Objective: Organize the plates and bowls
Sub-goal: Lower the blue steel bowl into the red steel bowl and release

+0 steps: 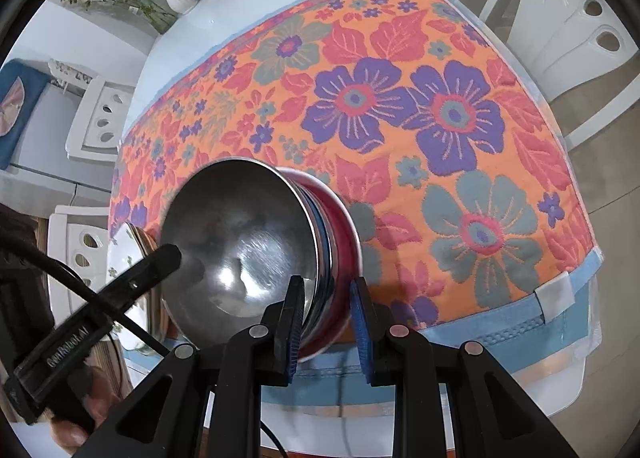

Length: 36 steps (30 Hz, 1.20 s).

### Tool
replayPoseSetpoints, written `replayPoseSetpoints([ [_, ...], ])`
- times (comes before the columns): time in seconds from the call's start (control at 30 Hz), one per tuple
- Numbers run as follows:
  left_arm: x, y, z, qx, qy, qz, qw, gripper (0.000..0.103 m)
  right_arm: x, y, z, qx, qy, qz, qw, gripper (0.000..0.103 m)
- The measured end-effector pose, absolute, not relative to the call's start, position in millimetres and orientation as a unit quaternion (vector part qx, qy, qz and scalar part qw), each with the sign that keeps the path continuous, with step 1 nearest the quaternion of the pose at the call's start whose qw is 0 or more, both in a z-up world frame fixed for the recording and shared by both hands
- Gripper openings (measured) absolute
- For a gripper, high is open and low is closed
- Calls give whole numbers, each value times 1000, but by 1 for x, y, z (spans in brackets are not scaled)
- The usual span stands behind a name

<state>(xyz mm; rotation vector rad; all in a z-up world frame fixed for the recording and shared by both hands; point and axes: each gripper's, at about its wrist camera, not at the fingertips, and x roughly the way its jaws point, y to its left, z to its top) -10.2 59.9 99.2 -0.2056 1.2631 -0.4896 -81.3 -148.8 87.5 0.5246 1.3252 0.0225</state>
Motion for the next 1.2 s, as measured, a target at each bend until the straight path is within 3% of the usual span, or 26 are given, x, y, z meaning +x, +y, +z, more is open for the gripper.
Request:
replayPoseSetpoints([
  [0.27, -15, 56, 85, -95, 597, -228, 763, 26, -95, -152, 73, 248, 611, 21, 752, 23],
  [0.6, -19, 70, 123, -111, 566, -245, 779, 26, -100, -151, 127, 225, 581, 13, 782, 23],
  [0.97, -69, 101, 169, -44, 513, -219, 829, 29, -121, -109, 196, 121, 546, 10, 829, 25],
  [1.07, -82, 97, 183, -20, 496, -225, 839, 33, -127, -98, 209, 97, 534, 10, 840, 35],
  [1.13, -89, 97, 190, -19, 487, -231, 842, 35, -134, -92, 218, 98, 518, 12, 850, 59],
  [1.2, -95, 100, 197, -24, 480, -236, 845, 37, -141, -89, 226, 105, 499, 8, 860, 61],
])
